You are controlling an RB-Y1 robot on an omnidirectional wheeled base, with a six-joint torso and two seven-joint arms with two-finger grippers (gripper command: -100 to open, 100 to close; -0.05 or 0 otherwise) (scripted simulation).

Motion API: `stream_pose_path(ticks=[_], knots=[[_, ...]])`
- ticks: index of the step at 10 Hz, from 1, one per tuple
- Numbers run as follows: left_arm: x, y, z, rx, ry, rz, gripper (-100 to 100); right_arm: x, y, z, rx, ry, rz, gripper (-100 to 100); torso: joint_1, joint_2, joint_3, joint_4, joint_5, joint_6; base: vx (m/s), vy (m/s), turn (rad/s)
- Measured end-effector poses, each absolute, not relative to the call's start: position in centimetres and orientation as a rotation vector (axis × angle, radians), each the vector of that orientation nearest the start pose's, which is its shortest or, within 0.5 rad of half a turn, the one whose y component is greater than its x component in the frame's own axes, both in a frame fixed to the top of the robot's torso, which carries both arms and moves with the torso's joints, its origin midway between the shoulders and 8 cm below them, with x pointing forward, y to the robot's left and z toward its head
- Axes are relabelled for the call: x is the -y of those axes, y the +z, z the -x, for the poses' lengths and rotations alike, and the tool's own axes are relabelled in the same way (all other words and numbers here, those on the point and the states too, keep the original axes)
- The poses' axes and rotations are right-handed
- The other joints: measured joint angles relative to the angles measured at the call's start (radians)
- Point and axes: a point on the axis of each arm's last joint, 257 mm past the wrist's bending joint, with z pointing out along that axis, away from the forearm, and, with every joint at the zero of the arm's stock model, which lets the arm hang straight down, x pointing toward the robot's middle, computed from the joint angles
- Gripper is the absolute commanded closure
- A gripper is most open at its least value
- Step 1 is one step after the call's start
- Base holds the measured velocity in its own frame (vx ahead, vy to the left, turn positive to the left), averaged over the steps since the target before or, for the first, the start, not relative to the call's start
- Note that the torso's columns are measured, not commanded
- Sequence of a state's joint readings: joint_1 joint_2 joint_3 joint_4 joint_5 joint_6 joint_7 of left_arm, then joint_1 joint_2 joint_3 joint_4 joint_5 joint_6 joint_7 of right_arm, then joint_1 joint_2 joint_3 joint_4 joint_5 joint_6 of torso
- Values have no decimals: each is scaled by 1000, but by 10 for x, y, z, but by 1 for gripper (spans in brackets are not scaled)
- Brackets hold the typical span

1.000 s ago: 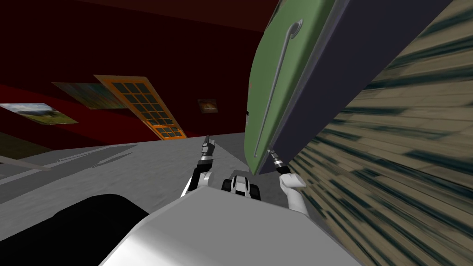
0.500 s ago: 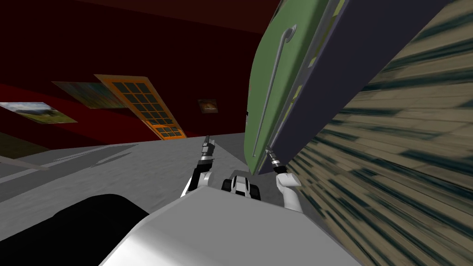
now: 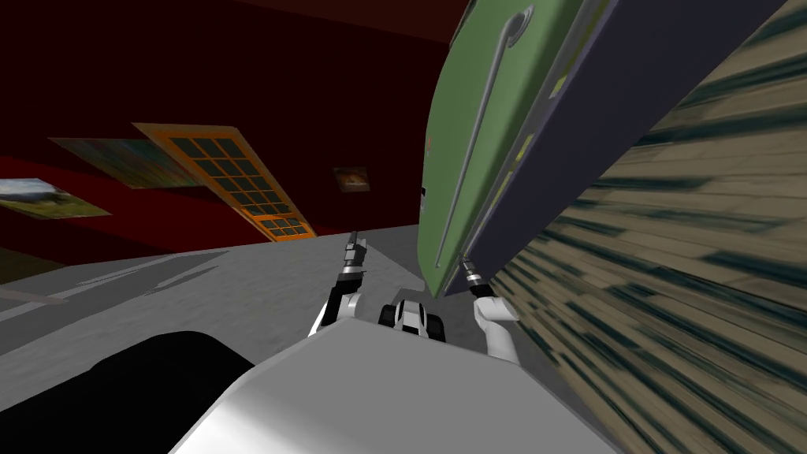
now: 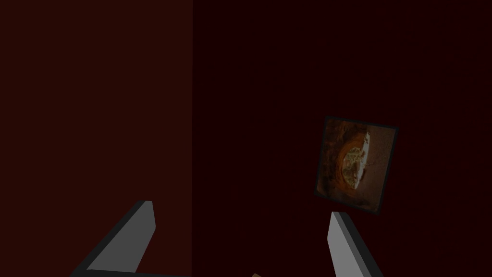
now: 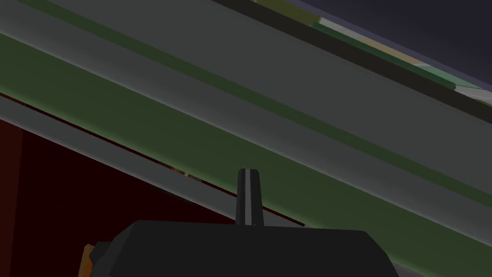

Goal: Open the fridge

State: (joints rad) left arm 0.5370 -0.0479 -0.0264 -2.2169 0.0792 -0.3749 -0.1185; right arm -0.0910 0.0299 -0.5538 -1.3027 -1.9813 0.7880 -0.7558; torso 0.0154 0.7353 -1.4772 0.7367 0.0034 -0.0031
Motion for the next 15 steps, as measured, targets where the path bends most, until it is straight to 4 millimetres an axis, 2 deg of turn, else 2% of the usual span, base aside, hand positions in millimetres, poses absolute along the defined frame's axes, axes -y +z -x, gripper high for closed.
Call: stream_pose_path(ticks=[4, 6, 8, 10, 12, 13, 15], knots=[[-292, -43, -369, -716, -1205, 873, 0, 322, -239, -510, -856, -1441, 1332, 100, -14, -10, -6, 3, -1, -8, 24, 321, -69], [-292, -43, -369, -716, -1206, 873, 0, 334, -234, -511, -876, -1479, 1317, 100, -8, -6, -4, 2, 0, -4, 15, 390, -93], [-292, -43, -369, -716, -1205, 873, 0, 347, -236, -508, -913, -1506, 1309, 100, -16, -6, -4, 5, -1, -5, 12, 313, -53], [-292, -43, -369, -716, -1205, 873, 0, 362, -231, -507, -941, -1540, 1295, 100, -11, -3, -2, 5, 0, -2, 17, 335, -72], [-292, -43, -369, -716, -1205, 873, 0, 369, -227, -509, -954, -1567, 1280, 100, -14, 4, 2, 3, -2, 1, -17, 231, -24], [-292, -43, -369, -716, -1205, 872, 0, 369, -227, -509, -955, -1569, 1280, -100, -23, 4, 2, 2, -5, 3, -7, 27, 23], [-292, -43, -369, -716, -1205, 872, 0, 388, -213, -515, -926, -1613, 1302, -100, -25, 3, 1, 1, -6, 3, -19, -36, 29]])
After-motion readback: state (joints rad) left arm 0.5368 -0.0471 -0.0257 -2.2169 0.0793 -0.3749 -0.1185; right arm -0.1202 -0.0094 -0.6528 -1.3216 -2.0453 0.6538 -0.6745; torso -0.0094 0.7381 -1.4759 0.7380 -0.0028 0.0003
